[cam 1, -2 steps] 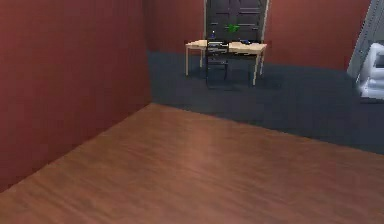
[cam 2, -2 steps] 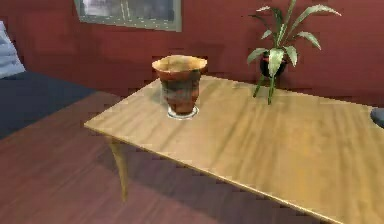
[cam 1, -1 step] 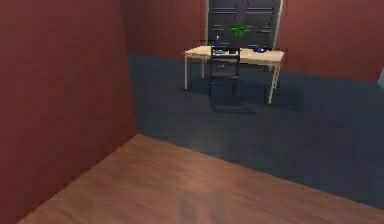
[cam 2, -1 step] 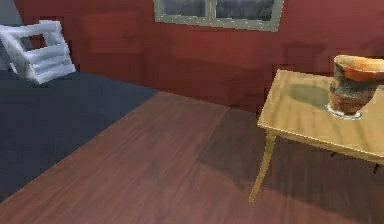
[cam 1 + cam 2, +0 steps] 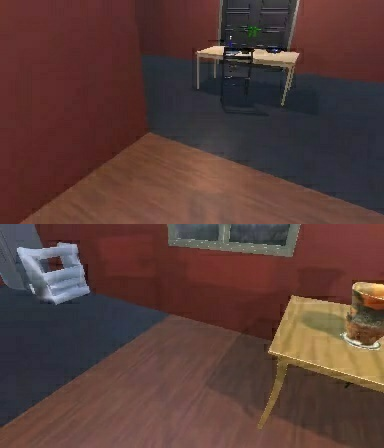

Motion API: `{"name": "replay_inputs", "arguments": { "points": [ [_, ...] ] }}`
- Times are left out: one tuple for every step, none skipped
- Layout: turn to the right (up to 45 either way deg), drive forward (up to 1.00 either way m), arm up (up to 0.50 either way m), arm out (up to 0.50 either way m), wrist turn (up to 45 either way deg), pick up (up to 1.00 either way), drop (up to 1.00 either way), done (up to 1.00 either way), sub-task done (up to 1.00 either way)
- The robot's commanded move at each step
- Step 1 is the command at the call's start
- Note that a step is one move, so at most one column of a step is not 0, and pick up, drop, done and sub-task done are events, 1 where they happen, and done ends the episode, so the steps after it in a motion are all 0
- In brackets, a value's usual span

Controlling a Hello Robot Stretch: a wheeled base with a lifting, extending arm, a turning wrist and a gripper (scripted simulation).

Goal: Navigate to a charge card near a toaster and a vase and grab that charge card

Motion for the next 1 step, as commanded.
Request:
{"name": "replay_inputs", "arguments": {
  "points": [
    [0.0, 1.00, 0.00, 0.00, 0.0, 0.00, 0.00, 0.00, 0.00]
  ]
}}
